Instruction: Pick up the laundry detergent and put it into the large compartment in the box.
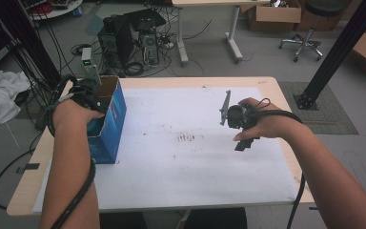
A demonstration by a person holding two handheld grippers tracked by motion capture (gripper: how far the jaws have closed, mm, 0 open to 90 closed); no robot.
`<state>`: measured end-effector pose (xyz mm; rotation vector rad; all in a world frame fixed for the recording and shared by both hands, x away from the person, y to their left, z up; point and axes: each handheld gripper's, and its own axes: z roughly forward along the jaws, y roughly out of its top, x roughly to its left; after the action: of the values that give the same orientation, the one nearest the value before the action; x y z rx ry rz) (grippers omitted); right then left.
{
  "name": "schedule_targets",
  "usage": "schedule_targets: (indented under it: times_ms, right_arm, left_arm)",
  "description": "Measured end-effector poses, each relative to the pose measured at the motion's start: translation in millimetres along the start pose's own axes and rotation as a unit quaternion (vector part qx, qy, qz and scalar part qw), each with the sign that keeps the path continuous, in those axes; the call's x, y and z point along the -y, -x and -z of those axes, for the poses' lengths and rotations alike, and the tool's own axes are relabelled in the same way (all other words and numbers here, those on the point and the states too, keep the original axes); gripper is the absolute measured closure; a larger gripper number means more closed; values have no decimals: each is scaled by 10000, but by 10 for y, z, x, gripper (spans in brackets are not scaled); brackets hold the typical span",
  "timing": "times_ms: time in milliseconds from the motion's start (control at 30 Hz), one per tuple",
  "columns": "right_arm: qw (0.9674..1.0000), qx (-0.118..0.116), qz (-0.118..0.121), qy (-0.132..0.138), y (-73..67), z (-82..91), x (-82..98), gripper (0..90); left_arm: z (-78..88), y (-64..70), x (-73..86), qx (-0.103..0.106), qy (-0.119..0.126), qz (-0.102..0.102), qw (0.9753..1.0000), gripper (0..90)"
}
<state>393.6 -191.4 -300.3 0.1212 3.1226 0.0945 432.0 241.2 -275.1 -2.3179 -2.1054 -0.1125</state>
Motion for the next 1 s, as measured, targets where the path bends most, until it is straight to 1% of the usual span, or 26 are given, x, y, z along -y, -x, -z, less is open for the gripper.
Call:
schedule_targets:
  times_ms: [133,167,233,400,633,733,833,867,967,1000]
  right_arm:
    - [10000,-11,17,12,-1,2,1,159]
    - [10000,-10,7,11,-7,4,0,158]
    - [10000,-9,3,23,-10,2,0,159]
    - [10000,8,21,30,-16,12,-8,159]
    - [10000,22,20,36,-20,24,-6,159]
    - [10000,23,24,60,-25,27,1,158]
    - [10000,31,30,66,-25,29,2,159]
    - [10000,33,32,80,-28,31,2,159]
    - [10000,39,40,61,-33,35,3,159]
    - [10000,45,32,65,-35,37,6,159]
  left_arm:
    - [60,10,3,-65,32,0,10000,303]
    - [73,15,4,-98,29,31,9999,273]
    - [105,16,10,-131,58,3,9999,270]
    - [138,14,24,-157,106,25,9998,269]
    - [214,43,28,-198,155,-13,9997,255]
    - [256,63,25,-225,141,-7,9996,230]
    - [297,86,21,-268,167,-44,9995,229]
    - [323,104,18,-312,181,-65,9993,224]
    - [345,110,18,-312,197,-61,9993,211]
    - [357,107,17,-325,179,-94,9993,206]
